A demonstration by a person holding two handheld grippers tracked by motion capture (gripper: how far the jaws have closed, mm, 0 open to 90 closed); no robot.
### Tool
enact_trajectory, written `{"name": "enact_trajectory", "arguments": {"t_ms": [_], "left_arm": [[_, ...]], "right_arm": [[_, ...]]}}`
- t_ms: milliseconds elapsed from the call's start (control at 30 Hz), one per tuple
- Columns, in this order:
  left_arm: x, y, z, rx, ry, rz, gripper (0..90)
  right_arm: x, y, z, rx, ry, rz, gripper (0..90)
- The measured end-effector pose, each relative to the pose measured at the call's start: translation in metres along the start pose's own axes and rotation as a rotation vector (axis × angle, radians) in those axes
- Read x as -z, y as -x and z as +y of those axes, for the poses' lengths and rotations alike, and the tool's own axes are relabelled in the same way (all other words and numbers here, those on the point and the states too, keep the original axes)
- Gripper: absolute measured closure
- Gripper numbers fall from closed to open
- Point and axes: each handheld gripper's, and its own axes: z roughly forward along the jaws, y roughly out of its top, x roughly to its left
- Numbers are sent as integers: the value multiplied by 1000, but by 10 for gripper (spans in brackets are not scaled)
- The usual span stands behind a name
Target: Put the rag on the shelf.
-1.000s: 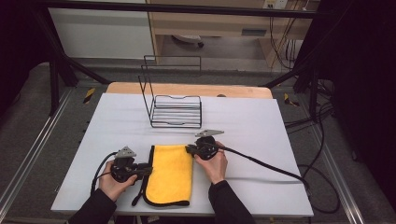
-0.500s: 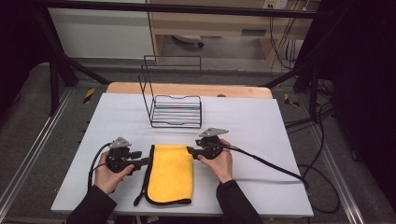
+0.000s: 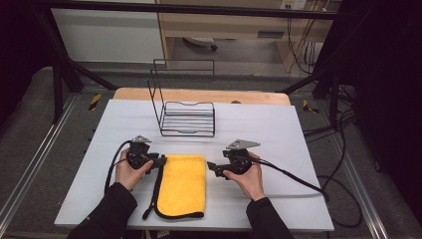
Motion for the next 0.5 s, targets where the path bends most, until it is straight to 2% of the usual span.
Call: {"name": "enact_trajectory", "arguments": {"t_ms": [100, 200, 400, 500], "left_arm": [[-4, 1, 1, 0, -5, -2, 572], [-6, 1, 1, 11, -11, -21, 616], [-7, 6, 1, -8, -20, 9, 639], [-8, 9, 2, -11, -26, 4, 723]], "right_arm": [[0, -1, -2, 4, -7, 2, 222], [-3, -1, -3, -4, -4, 11, 227], [-11, 0, -3, -31, -7, 18, 243], [-16, 0, -3, -45, -8, 23, 274]]}}
